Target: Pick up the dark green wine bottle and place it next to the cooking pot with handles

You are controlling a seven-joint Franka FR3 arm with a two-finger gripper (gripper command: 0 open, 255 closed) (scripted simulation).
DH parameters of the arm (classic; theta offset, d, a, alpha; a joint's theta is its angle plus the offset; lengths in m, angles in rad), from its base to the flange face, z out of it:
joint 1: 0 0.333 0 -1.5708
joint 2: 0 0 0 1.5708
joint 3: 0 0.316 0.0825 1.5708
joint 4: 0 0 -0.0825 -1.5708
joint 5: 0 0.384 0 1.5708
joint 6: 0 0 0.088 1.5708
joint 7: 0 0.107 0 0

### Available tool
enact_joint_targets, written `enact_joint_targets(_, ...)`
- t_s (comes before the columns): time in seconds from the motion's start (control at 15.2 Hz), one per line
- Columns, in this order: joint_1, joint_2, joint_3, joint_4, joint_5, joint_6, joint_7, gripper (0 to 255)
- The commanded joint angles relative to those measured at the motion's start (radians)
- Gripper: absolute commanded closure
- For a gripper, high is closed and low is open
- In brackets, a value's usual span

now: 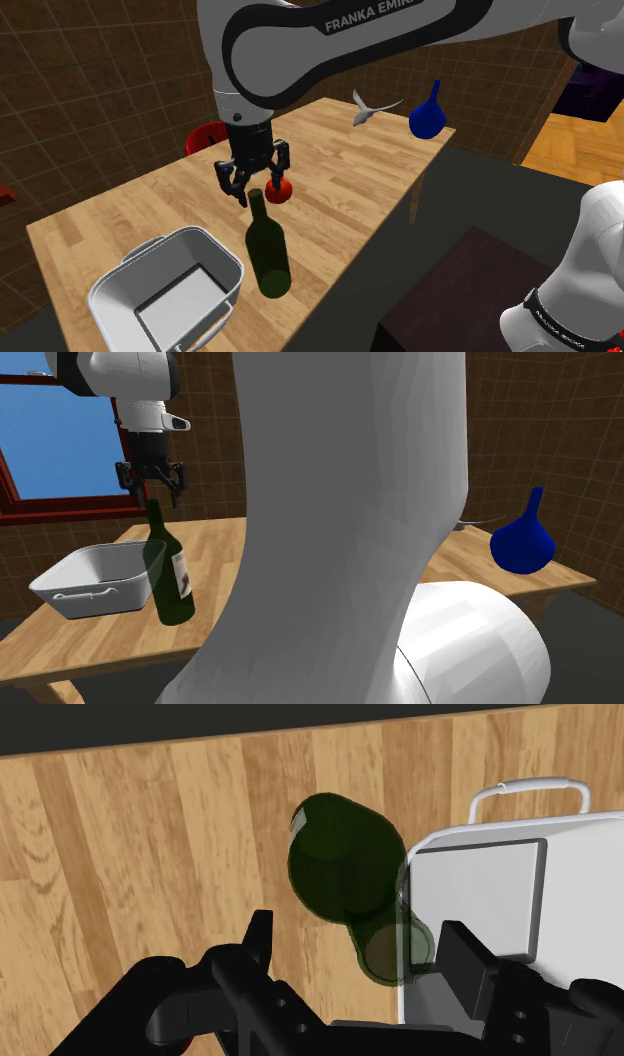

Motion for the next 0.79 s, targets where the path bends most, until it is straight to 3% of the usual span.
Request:
enact_joint_targets(0.0,0.000,0.000,0.000,0.000,0.000,0.000,0.000,0)
enact_joint_targets(0.2,0.000,0.000,0.000,0.000,0.000,0.000,0.000,0)
enact_joint_targets(0.46,0.001,-0.003,0.001,0.123,0.001,-0.126,-0.001,0)
enact_joint_targets(0.73,0.001,-0.003,0.001,0.123,0.001,-0.126,-0.001,0)
